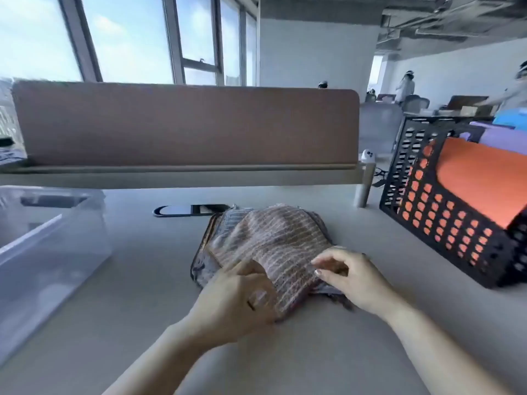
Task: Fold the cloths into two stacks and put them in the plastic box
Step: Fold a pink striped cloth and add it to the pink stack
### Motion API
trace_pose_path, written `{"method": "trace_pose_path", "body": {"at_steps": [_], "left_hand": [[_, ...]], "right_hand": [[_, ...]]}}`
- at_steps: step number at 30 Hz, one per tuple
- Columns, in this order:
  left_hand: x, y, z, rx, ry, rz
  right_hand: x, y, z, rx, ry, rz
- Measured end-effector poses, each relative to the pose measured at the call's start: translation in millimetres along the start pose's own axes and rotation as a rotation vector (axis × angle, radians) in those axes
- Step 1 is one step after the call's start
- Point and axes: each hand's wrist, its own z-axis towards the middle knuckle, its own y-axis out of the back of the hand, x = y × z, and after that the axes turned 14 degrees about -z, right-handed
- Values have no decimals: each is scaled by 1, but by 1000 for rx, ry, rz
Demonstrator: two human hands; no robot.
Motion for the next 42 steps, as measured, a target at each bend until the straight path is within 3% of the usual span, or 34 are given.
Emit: {"method": "trace_pose_path", "body": {"at_steps": [2, 5, 12, 17, 25, 31, 34, 37, 40, 42], "left_hand": [[-7, -11, -2, 64, 9, 180], [-3, -21, -2, 19, 56, 288], [5, -28, -2, -85, -164, 498], [-8, -18, -7, -290, -128, 415], [-19, -2, -27, -472, -46, 212], [-27, 11, -47, -614, 26, 73], [-36, 17, -56, -668, 91, -68], [-43, 28, -63, -694, 192, -289], [-34, 42, -75, -396, 343, -252], [-26, 49, -85, -169, 435, -230]], "right_hand": [[-5, -6, -2, -24, 89, -160], [-12, -14, -3, -26, 110, -227], [-4, -16, -14, -66, 125, -438], [2, -19, -10, -203, 191, -547], [2, 1, -24, -472, 3, -688], [24, 23, -42, -577, 209, -468], [39, 23, -53, -500, 159, -322], [47, 26, -57, -275, 26, -47], [40, 37, -62, 79, -22, 55], [33, 42, -68, 215, -49, 86]]}}
